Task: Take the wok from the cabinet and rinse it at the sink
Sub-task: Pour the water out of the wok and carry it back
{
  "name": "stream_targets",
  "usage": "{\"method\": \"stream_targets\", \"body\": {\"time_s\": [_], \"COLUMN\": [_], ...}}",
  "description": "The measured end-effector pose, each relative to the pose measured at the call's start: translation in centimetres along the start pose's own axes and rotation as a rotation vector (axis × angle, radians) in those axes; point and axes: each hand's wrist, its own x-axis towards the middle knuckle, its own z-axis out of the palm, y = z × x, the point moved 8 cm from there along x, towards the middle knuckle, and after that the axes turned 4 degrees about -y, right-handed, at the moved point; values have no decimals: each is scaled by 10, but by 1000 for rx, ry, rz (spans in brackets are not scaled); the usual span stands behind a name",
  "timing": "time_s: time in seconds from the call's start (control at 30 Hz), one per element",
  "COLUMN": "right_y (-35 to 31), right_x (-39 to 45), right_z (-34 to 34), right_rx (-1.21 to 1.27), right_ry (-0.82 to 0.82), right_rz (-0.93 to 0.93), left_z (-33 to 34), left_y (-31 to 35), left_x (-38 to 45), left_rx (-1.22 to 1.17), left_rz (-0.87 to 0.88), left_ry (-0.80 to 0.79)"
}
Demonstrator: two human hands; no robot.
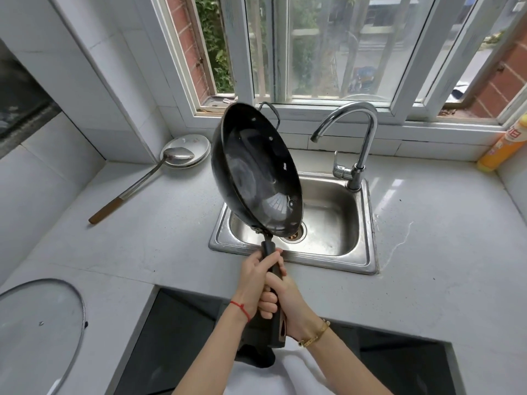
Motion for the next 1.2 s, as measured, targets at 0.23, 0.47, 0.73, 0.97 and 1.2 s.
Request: {"method": "stream_targets", "body": {"time_s": [0.23, 0.47, 0.73, 0.97, 1.2], "right_y": [-3, 15, 52, 84, 107], "right_x": [4, 9, -8, -41, -81], "right_z": [12, 33, 42, 45, 34], "right_rx": [-298, -574, -534, -478, -402], "right_ry": [146, 304, 410, 516, 695], "right_rz": [-128, -193, -197, -234, -248], "left_z": [-23, -59, -83, -81, -58], "left_y": [-2, -7, -30, -51, -71], "left_x": [7, 7, -13, -40, -69], "left_rx": [-194, -73, 26, 52, 100], "left_rz": [-16, -65, -120, -166, -215], "left_ry": [-151, -250, -290, -434, -588]}}
